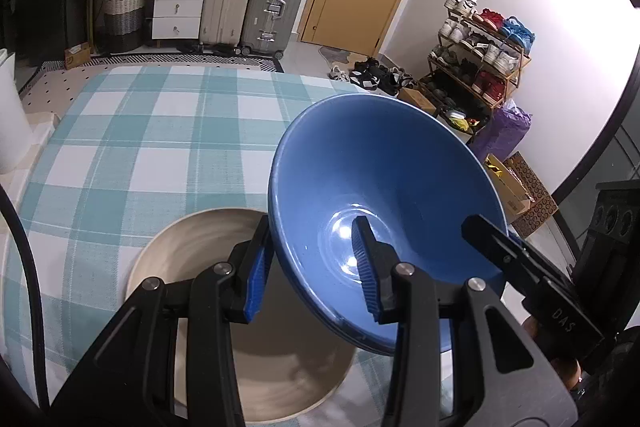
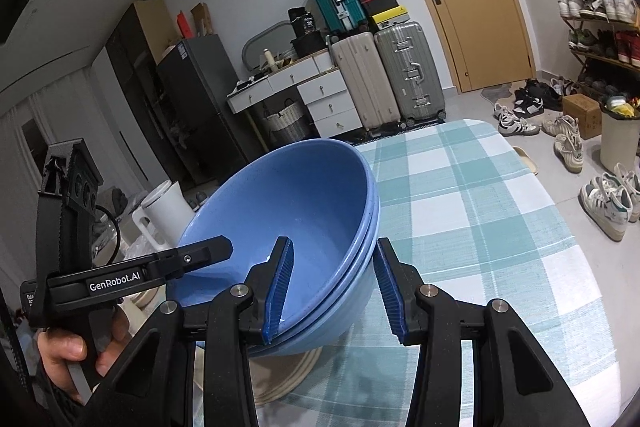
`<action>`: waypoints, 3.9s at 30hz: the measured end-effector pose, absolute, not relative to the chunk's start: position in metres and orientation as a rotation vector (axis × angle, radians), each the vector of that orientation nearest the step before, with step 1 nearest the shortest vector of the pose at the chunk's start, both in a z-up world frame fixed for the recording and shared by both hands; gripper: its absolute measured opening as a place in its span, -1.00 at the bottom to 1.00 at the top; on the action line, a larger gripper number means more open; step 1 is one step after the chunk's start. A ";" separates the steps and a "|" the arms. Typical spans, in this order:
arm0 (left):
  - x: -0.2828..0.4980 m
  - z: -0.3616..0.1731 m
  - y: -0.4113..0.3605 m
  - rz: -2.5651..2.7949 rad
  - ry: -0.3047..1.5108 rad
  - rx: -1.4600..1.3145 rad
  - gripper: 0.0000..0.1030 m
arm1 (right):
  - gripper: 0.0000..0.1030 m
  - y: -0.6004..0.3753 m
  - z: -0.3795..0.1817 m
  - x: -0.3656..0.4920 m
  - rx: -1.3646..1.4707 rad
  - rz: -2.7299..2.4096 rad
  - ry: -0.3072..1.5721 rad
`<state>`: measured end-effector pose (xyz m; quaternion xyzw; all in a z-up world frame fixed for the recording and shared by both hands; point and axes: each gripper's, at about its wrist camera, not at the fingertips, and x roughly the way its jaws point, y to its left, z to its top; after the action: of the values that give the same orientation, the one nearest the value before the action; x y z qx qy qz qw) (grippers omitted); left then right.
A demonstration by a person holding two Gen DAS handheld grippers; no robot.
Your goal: Organize plates and bowls
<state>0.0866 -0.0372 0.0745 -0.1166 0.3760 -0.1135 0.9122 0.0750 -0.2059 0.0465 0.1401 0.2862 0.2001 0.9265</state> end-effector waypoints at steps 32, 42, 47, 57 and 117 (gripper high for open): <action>0.072 0.035 0.066 -0.091 0.780 -0.287 -0.30 | -0.15 -0.104 0.028 0.089 0.199 0.534 0.665; 0.086 0.016 0.063 -0.089 0.797 -0.279 -0.30 | -0.15 -0.104 0.012 0.103 0.191 0.524 0.705; 0.094 0.010 0.063 -0.093 0.791 -0.270 -0.30 | -0.15 -0.104 0.010 0.108 0.190 0.511 0.707; 0.107 0.005 0.061 -0.103 0.797 -0.233 -0.30 | -0.15 -0.103 0.010 0.109 0.181 0.509 0.713; -0.031 -0.017 0.116 -0.142 0.430 -0.082 0.99 | 0.99 -0.192 -0.008 0.011 0.045 0.631 0.383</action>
<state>-0.0306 0.1164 -0.0168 -0.0407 0.2131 -0.0702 0.9737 0.0111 -0.1924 -0.0078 0.0218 0.1871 0.3086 0.9324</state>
